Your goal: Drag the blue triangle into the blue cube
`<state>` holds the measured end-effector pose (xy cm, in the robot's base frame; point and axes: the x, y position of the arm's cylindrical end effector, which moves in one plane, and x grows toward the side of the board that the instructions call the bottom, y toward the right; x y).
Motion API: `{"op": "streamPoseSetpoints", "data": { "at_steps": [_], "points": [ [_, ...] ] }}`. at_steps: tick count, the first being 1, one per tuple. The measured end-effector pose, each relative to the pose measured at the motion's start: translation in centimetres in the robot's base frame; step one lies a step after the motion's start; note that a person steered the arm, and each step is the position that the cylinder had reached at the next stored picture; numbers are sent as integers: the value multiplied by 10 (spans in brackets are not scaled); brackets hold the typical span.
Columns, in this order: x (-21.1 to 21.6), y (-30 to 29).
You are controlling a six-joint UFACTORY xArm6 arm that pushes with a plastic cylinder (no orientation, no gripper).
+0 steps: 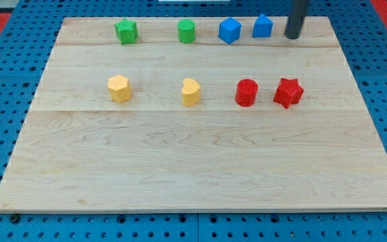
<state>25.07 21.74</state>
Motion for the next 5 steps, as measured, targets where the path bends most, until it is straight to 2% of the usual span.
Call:
{"op": "streamPoseSetpoints", "data": {
  "at_steps": [1,3,5],
  "points": [
    [-12,11],
    [-43,-11],
    [-38,-51]
  ]
}}
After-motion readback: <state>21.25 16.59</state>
